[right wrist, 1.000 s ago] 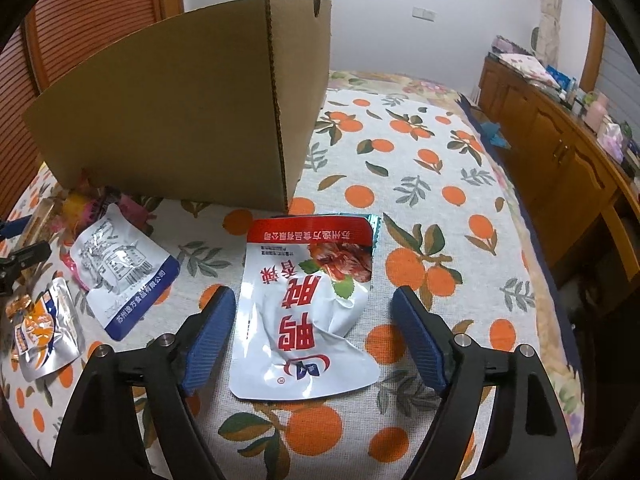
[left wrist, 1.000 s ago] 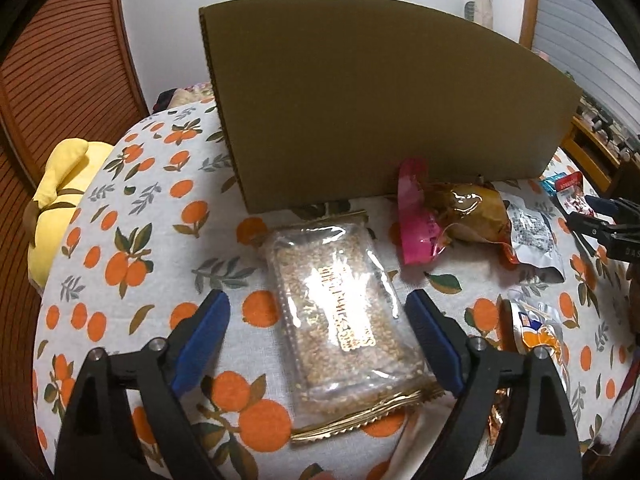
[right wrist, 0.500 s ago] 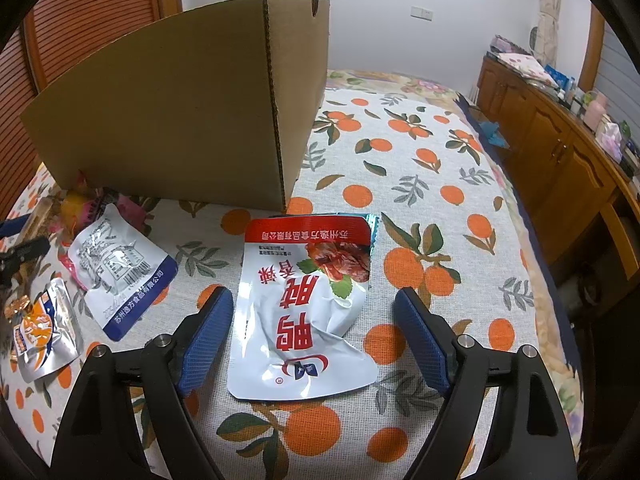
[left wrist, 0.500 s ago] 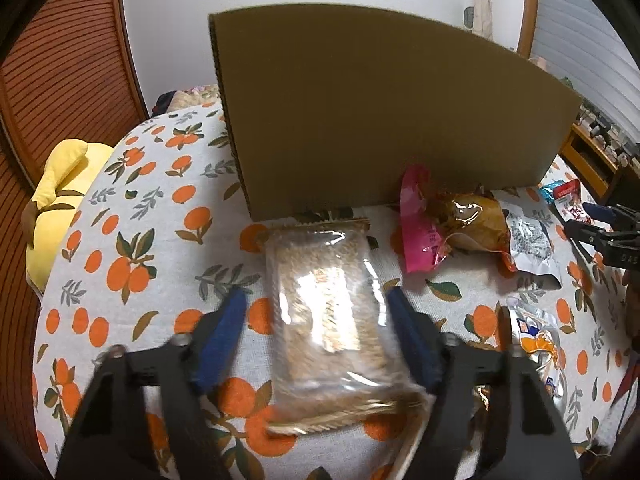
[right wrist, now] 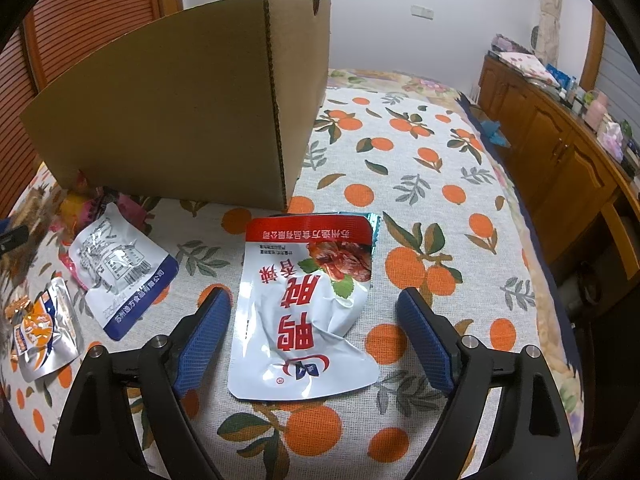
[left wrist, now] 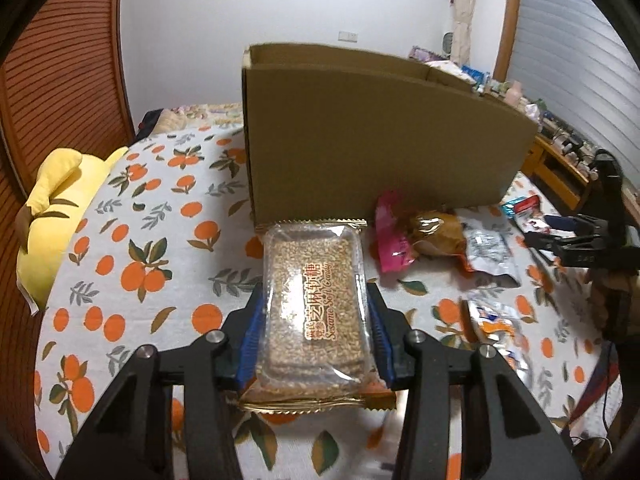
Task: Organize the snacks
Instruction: 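Grasp the clear rice cracker bar with the left tool while the right tool grasps the duck-neck packet, then lift both held snacks and carry them over the open box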
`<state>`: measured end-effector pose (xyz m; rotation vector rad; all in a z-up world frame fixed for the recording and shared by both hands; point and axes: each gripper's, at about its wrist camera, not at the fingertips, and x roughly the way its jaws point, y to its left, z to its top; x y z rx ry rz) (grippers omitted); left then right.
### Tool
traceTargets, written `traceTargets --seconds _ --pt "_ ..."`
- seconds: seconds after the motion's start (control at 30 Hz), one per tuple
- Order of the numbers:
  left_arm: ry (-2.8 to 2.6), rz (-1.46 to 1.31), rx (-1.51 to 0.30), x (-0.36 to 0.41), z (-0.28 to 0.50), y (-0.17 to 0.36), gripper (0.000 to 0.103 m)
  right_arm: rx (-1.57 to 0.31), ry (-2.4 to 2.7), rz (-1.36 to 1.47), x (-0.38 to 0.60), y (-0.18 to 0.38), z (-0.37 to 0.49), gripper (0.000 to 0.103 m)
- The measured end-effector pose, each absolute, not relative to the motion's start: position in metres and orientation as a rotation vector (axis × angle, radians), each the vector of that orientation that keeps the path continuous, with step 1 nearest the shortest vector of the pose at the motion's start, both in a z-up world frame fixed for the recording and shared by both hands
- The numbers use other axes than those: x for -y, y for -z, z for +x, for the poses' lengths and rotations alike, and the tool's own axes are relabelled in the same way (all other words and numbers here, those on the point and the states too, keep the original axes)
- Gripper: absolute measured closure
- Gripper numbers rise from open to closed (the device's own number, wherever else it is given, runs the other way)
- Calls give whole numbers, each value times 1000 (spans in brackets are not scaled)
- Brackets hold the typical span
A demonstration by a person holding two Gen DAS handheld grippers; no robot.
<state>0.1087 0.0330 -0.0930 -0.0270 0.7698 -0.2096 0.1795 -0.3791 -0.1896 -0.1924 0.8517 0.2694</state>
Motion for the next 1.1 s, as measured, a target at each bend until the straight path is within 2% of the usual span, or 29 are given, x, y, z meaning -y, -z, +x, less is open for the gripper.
traceTargets --seconds 0.3,0.37,0.4,0.43,0.7,1.1 --pt "257 -15 -718 -24 93 76 58 -858 -316 -216 373 190 178 18" --pt "266 -13 -714 -22 92 75 58 -855 -333 -222 373 189 176 25" --pt "270 -14 -712 -21 91 75 58 -852 -341 -224 372 188 175 35" --pt "272 -15 -711 -20 90 74 58 -850 -348 -222 372 187 173 40" --pt "279 -6 -696 -15 85 70 58 -850 -388 -196 370 181 159 47" --pt "294 -2 -675 -8 83 62 58 -806 -436 -186 360 167 139 48"
